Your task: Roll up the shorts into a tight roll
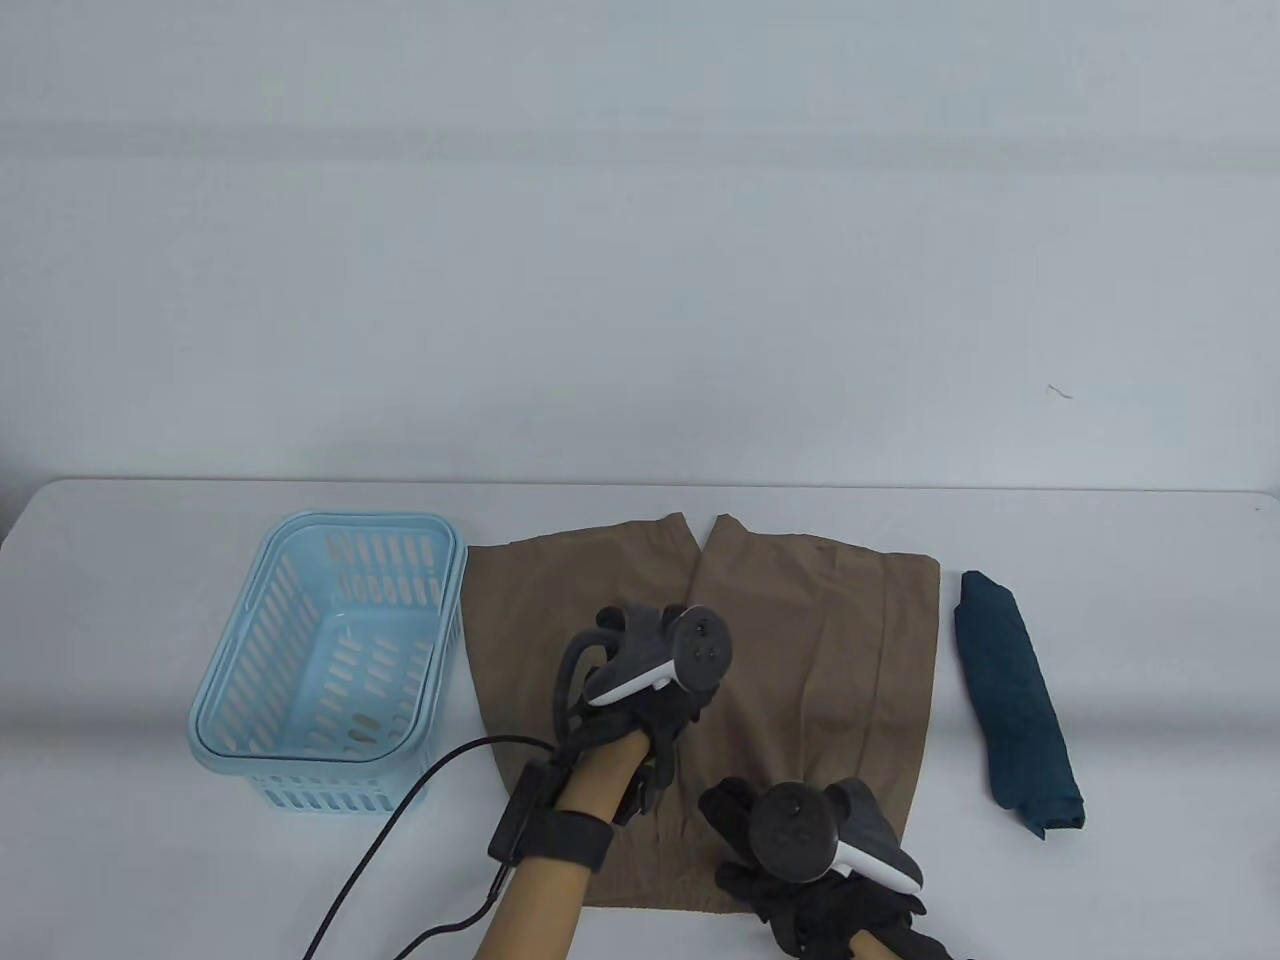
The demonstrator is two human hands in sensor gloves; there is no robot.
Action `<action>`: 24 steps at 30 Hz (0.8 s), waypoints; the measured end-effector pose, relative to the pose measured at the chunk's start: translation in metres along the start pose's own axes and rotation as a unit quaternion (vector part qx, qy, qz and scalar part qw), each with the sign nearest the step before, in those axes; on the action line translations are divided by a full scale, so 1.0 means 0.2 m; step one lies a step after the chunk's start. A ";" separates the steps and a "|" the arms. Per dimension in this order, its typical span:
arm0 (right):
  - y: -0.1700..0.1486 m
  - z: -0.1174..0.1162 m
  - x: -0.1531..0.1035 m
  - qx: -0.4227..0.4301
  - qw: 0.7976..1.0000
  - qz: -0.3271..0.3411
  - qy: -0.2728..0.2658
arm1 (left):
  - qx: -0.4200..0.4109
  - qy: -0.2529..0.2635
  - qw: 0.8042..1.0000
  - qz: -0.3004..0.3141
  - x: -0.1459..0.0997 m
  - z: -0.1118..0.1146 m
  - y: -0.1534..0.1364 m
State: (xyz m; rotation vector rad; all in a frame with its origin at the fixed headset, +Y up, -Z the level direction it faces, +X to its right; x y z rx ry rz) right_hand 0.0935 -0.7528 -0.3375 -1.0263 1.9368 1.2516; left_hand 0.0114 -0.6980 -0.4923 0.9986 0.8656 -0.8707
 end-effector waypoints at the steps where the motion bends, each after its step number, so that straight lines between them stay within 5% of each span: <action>1: 0.01 -0.02 0.01 -0.007 1.000 0.003 0.012 | 0.001 -0.014 1.000 -0.004 0.05 0.02 0.00; 6: 0.03 -0.13 0.06 -0.010 0.999 0.007 0.050 | -0.022 -0.079 0.996 -0.031 0.21 0.20 -0.01; 13: 0.04 -0.24 0.07 -0.021 0.997 -0.019 0.075 | 0.008 -0.150 0.988 -0.045 0.27 0.44 -0.05; 24: 0.02 -0.22 0.07 -0.018 0.997 -0.025 0.068 | 0.008 -0.128 0.990 -0.052 0.25 0.48 -0.06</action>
Point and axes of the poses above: the tracker on the back of each hand, its own y axis roughly to the thumb side, its own x axis roughly from the wrist to the fingertips, z = x × y, the point moved 4 cm from there along x, roughly from the wrist to the fingertips, and after that the axes turned 10 degrees about -x, right-handed, at the moved point
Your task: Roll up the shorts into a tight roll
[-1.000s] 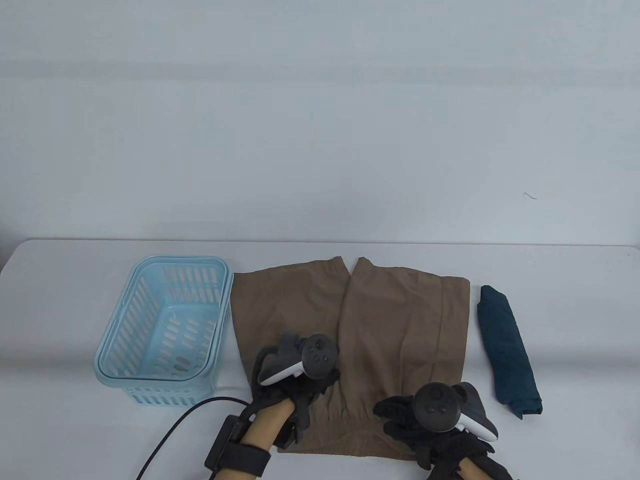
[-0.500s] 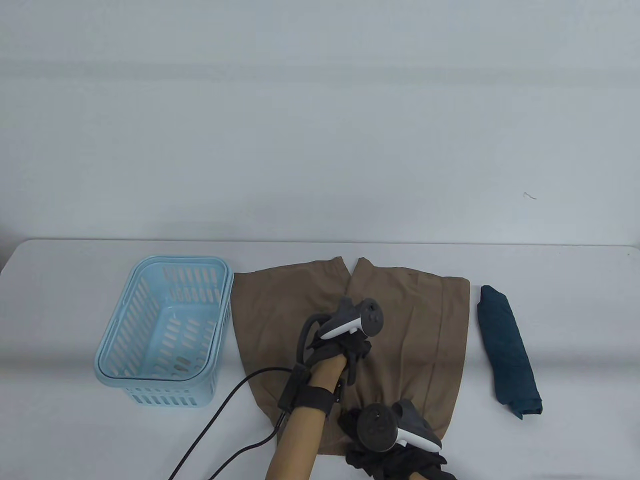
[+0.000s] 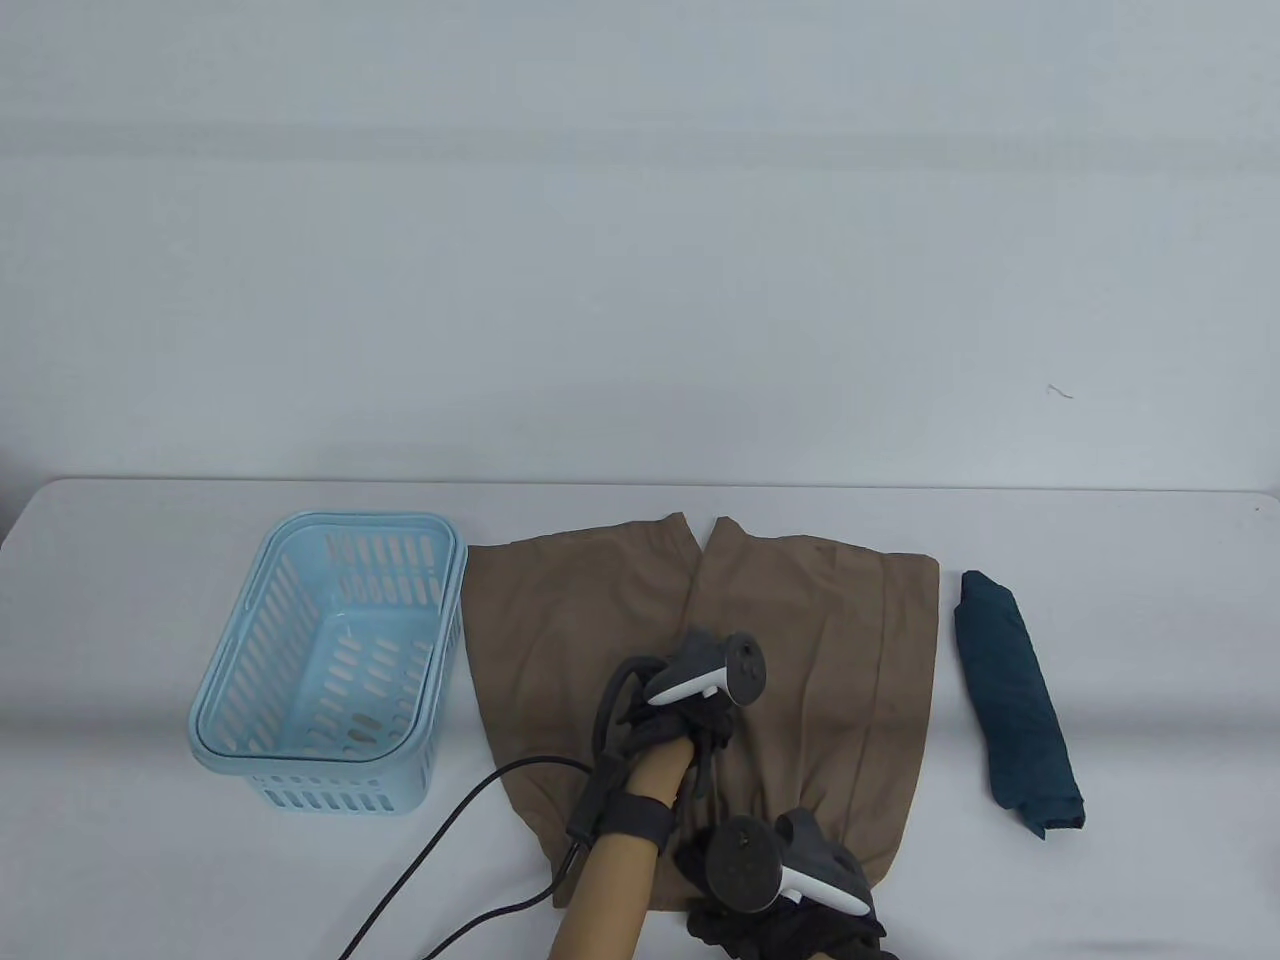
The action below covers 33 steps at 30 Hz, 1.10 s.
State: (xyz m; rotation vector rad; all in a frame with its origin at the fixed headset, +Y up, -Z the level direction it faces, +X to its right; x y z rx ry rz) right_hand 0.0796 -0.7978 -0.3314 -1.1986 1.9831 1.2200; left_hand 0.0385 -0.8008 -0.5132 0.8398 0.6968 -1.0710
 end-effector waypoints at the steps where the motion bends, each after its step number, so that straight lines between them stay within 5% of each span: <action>1: -0.01 0.01 0.00 0.002 1.000 -0.002 -0.002 | -0.001 -0.001 1.000 -0.004 0.00 0.00 0.00; 33: -0.21 0.12 -0.06 -0.042 0.990 -0.129 0.029 | 0.033 0.023 0.998 -0.037 -0.02 0.00 0.02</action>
Point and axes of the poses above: the tracker on the back of each hand, its own y axis roughly to the thumb side, its own x axis roughly from the wrist to the fingertips, z = x × y, the point moved 4 cm from there along x, roughly from the wrist to the fingertips, and after that the axes turned 10 degrees about -x, right-handed, at the moved point
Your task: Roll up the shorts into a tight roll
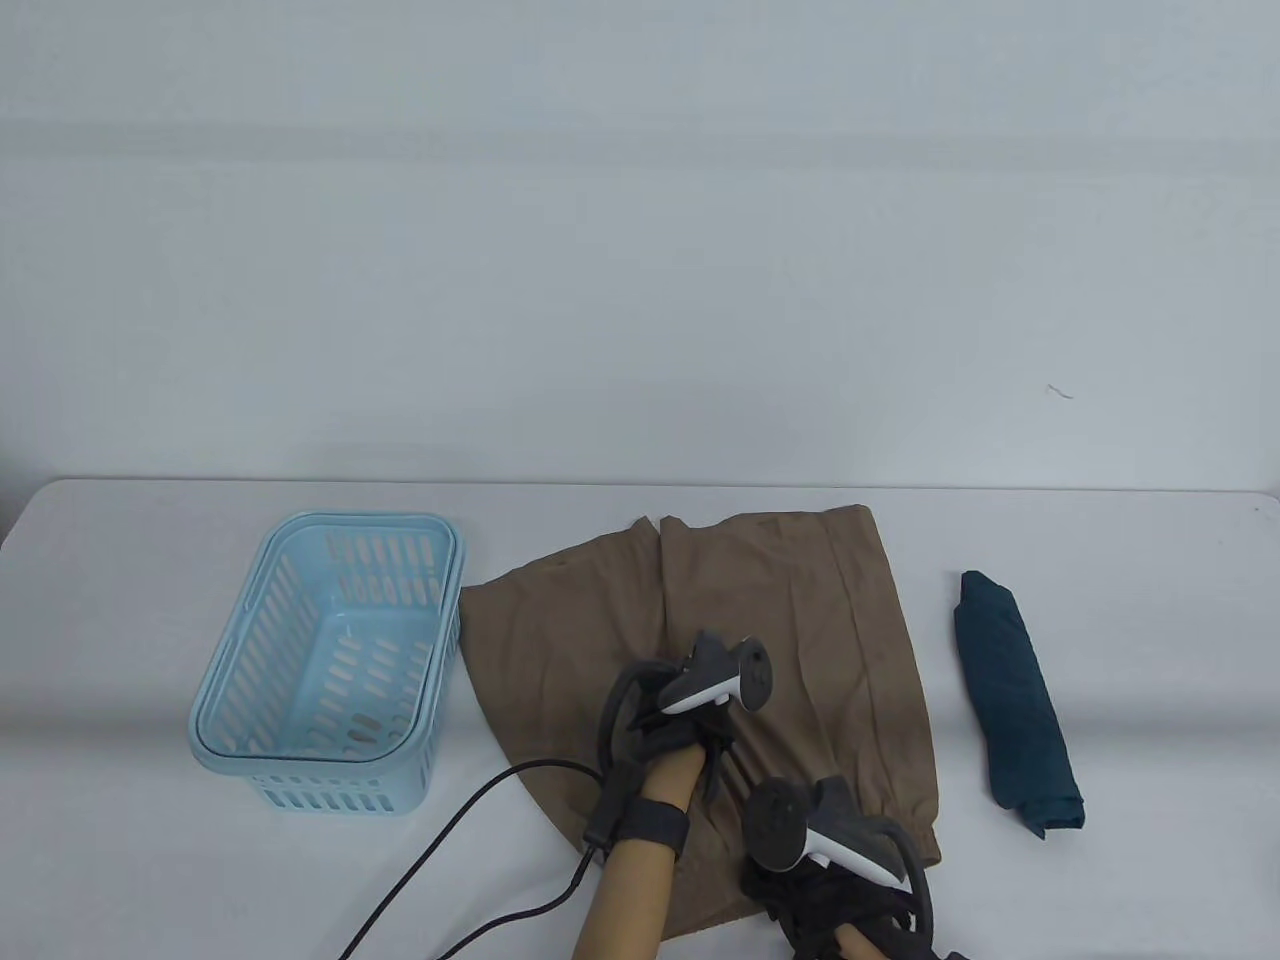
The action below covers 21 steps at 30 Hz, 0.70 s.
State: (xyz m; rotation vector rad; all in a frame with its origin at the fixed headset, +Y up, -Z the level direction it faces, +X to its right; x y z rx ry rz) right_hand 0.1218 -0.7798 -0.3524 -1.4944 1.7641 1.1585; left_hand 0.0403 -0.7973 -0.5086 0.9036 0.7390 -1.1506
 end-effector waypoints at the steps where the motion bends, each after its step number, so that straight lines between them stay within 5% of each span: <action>1: -0.01 0.00 0.00 -0.004 1.000 -0.008 0.004 | 0.000 0.002 1.000 0.000 0.00 0.00 0.00; 21: -0.23 0.01 0.03 -0.034 0.993 -0.115 0.004 | 0.018 0.011 1.000 0.007 -0.01 0.02 0.02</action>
Point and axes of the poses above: the tracker on the back of each hand, its own y axis roughly to the thumb side, its own x axis roughly from the wrist to the fingertips, z = x × y, the point moved 4 cm from there along x, roughly from the wrist to the fingertips, and after that the axes turned 10 degrees about -x, right-handed, at the moved point
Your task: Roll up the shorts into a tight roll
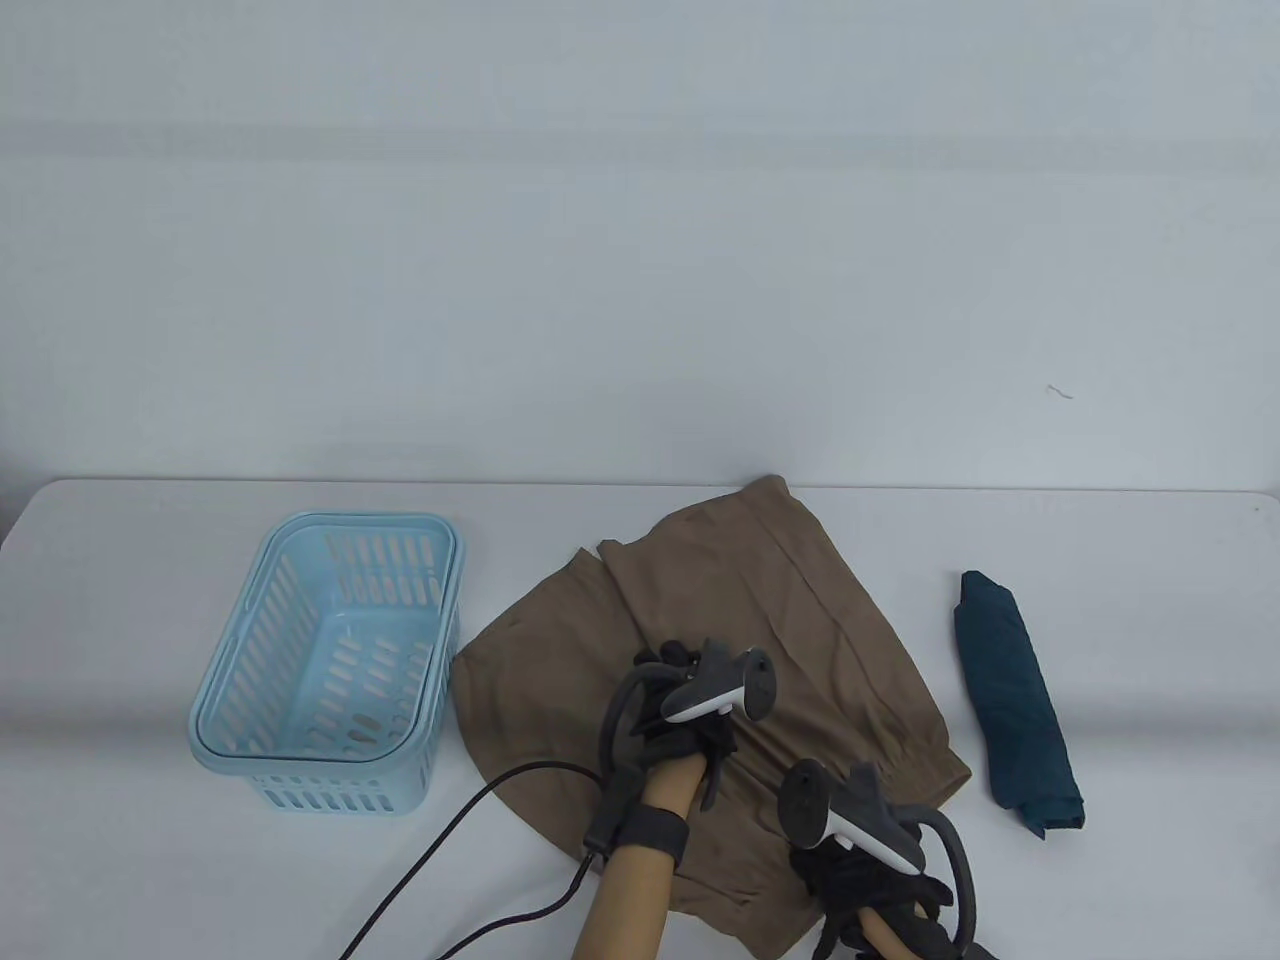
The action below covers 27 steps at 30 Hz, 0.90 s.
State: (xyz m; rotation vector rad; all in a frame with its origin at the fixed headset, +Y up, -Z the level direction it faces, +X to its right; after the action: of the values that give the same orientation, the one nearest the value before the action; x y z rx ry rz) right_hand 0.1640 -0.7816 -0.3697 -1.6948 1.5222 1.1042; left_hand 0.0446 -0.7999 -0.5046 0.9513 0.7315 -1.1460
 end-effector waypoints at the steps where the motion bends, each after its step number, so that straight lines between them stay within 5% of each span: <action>1: -0.01 -0.01 0.01 -0.002 1.000 -0.004 0.007 | 0.001 -0.004 1.000 0.000 0.00 0.00 0.00; 27: -0.17 0.03 0.18 -0.040 0.993 -0.104 0.043 | -0.005 -0.027 0.999 -0.024 -0.06 0.01 -0.08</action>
State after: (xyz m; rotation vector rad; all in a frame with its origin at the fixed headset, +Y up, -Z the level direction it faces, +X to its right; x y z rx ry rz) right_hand 0.1962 -0.7882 -0.4077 -1.9288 1.3311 1.0059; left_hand 0.0253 -0.7979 -0.4973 0.8954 0.7194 -1.2045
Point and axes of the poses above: the tracker on the back of each hand, its own y axis roughly to the thumb side, its own x axis roughly from the wrist to the fingertips, z = x × y, the point moved 4 cm from there along x, roughly from the wrist to the fingertips, and after that the axes turned 10 degrees about -x, right-handed, at the moved point
